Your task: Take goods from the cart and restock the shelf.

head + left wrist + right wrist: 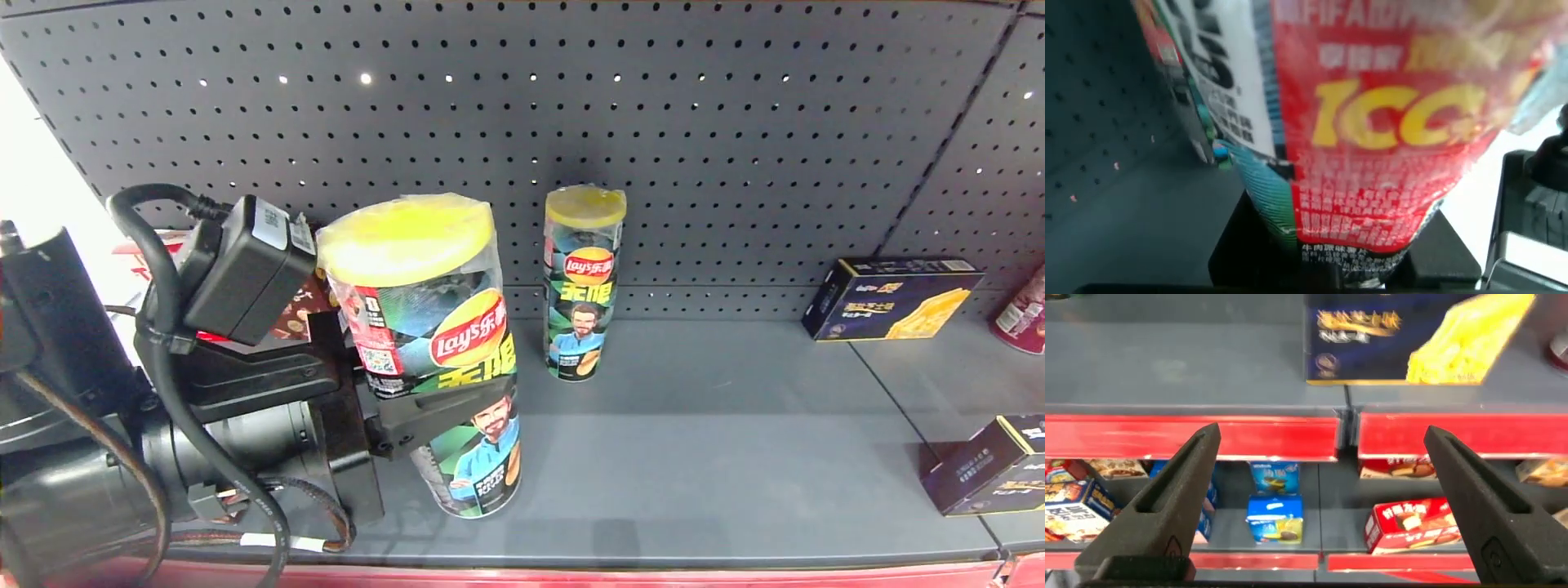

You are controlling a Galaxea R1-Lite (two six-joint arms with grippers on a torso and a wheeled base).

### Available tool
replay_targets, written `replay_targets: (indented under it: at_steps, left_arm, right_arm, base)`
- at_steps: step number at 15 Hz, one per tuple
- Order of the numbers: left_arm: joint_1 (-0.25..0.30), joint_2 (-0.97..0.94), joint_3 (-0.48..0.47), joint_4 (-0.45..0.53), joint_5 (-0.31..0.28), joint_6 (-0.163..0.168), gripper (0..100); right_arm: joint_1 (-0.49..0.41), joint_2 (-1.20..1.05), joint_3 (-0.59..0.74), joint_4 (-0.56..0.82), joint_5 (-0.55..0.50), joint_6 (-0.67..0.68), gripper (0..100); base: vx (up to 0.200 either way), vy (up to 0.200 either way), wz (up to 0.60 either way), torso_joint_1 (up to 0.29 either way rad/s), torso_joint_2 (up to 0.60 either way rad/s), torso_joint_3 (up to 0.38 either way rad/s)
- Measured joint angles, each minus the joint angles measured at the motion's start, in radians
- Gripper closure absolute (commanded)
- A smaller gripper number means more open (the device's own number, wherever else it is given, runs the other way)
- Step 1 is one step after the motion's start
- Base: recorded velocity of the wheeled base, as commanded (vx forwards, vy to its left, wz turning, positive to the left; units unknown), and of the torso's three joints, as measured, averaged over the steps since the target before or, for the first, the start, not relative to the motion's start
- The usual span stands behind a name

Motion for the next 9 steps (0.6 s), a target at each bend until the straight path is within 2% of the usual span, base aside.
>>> replay_targets:
  at_steps: [9]
  left_arm:
    - [0.009, 0.002, -0.003, -0.024, -0.003, 0.0, 100]
  right_arm:
    - [-0.001, 0.0, 0.0, -0.001, 0.004, -0.003, 0]
  base:
    - [0.0, 0.0, 0.0, 0.0, 0.0, 0.0]
